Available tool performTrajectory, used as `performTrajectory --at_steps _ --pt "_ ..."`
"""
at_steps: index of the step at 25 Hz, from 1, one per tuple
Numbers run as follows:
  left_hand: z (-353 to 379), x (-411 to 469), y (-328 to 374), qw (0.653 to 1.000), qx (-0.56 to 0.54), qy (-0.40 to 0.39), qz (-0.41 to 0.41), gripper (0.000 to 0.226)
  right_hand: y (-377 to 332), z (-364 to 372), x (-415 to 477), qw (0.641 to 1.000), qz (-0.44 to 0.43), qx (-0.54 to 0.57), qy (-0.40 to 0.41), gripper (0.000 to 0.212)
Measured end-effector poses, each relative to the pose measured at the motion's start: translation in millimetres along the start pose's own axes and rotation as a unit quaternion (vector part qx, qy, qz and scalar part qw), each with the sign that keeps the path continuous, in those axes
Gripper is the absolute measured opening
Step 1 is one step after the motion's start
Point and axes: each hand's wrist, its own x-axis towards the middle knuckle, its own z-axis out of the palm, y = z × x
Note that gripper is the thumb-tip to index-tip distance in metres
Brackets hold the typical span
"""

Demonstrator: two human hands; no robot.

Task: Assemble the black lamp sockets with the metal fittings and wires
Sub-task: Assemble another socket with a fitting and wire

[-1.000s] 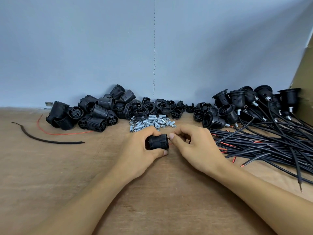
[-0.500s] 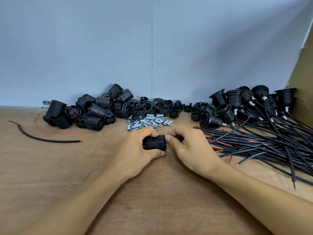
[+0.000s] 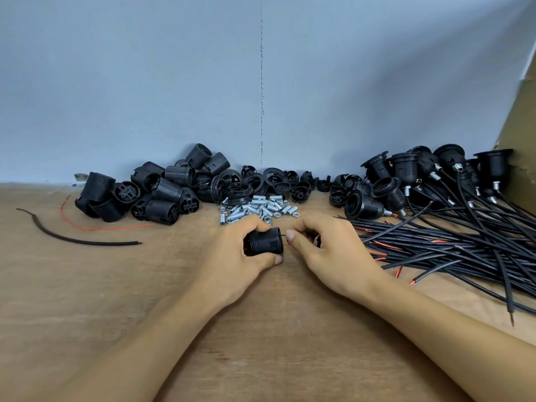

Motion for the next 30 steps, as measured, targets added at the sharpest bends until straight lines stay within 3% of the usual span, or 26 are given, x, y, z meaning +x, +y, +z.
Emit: performTrajectory --at_steps 6,15,19,30 --pt "0.9 -1.1 0.5 1.000 -0.001 -0.008 0.014 0.039 -0.4 -1.4 -0.6 0.999 0.020 0.007 -0.024 0.030" --pt "1.2 -3.2 4.7 1.000 0.007 -0.008 0.026 0.037 -0.3 0.8 -0.6 1.000 0.017 0.003 -0.009 0.025" --pt "2.0 -1.5 4.3 1.000 0.021 0.009 0.018 0.036 -1.9 -0.7 -0.1 0.999 0.030 0.014 0.005 0.037" --pt "4.0 -0.9 6.2 1.000 0.016 -0.007 0.012 0.034 -3.3 -3.4 -0.5 0.999 0.039 0.006 -0.014 0.025"
